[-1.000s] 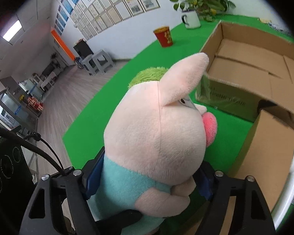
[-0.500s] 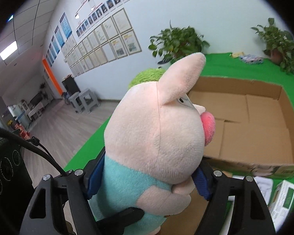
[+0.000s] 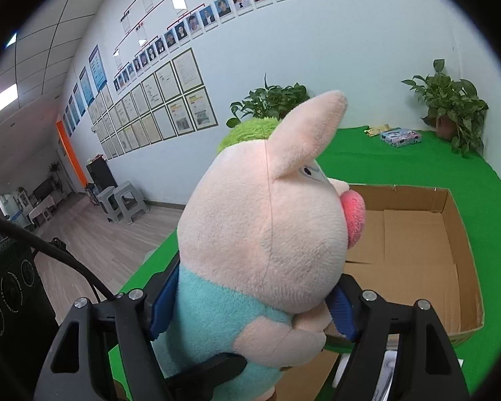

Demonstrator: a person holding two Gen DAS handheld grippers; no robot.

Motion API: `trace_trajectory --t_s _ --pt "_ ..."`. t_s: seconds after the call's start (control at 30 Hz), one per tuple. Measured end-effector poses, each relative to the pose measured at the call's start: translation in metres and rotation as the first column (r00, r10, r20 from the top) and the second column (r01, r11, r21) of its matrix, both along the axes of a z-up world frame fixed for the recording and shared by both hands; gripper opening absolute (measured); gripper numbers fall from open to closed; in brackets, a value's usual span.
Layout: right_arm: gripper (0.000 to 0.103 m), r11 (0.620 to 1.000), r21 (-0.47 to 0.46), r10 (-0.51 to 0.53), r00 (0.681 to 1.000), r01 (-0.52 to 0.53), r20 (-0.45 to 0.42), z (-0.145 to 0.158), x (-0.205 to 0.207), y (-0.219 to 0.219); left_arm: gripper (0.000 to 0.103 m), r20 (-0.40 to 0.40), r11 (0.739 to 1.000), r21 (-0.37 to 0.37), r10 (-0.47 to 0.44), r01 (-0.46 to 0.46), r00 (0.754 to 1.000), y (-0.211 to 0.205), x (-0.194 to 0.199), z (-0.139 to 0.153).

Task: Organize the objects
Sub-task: 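Carry the plush pig with both grippers over the large cardboard box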

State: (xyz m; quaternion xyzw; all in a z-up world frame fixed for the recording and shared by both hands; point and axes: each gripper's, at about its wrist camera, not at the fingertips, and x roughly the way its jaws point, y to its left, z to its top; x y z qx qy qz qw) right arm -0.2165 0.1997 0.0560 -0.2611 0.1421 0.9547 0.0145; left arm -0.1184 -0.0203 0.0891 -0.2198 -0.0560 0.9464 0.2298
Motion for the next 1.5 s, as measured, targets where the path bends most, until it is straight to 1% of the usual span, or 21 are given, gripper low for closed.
trace_trajectory --t_s 0.1,0.37,0.53,0.6,0.73,0.93,1.03,1.13,1.3,1.4,1.5 --pt "0.075 1.000 0.009 -0.004 1.000 0.004 -0.006 0.002 -0.011 0.006 0.058 -0.007 1.000 0.001 -0.002 0.002 1.000 0.002 -0.011 0.007" --pt "0.073 1.000 0.027 0.003 1.000 -0.003 -0.012 0.003 -0.040 0.018 0.058 -0.010 1.000 0.000 0.006 -0.006 1.000 -0.007 -0.063 0.014" --pt "0.073 1.000 0.027 0.009 1.000 -0.009 -0.007 0.001 -0.057 0.026 0.058 0.005 1.000 0.013 0.018 -0.018 1.000 -0.019 -0.089 0.006" --pt "0.073 0.999 0.033 0.023 1.000 -0.023 0.009 -0.002 -0.065 0.028 0.057 0.021 0.999 0.020 0.029 -0.030 0.999 -0.023 -0.096 0.000" --pt "0.073 0.999 -0.005 0.054 0.998 -0.054 0.045 -0.016 -0.086 0.034 0.057 0.070 0.997 0.021 0.066 -0.068 0.995 -0.036 -0.130 -0.017" --pt "0.073 0.994 -0.062 0.102 0.986 -0.094 0.132 -0.050 -0.119 0.036 0.057 0.173 0.995 0.021 0.088 -0.093 0.981 -0.057 -0.163 -0.059" --pt "0.073 0.989 -0.108 0.115 0.977 -0.097 0.178 -0.070 -0.132 0.041 0.057 0.226 0.995 0.022 0.095 -0.102 0.970 -0.066 -0.182 -0.082" --pt "0.073 0.986 -0.133 0.126 0.967 -0.098 0.220 -0.086 -0.145 0.045 0.057 0.279 0.993 0.030 0.103 -0.116 0.955 -0.074 -0.197 -0.108" --pt "0.073 0.973 -0.196 0.172 0.943 -0.118 0.286 -0.112 -0.166 0.047 0.058 0.389 0.986 0.006 0.153 -0.168 0.909 -0.087 -0.219 -0.141" --pt "0.073 0.963 -0.239 0.201 0.929 -0.128 0.311 -0.126 -0.175 0.045 0.062 0.425 0.978 -0.027 0.199 -0.207 0.883 -0.095 -0.227 -0.156" --pt "0.073 0.948 -0.287 0.231 0.915 -0.136 0.330 -0.137 -0.182 0.041 0.065 0.438 0.969 -0.071 0.242 -0.235 0.866 -0.101 -0.226 -0.164"
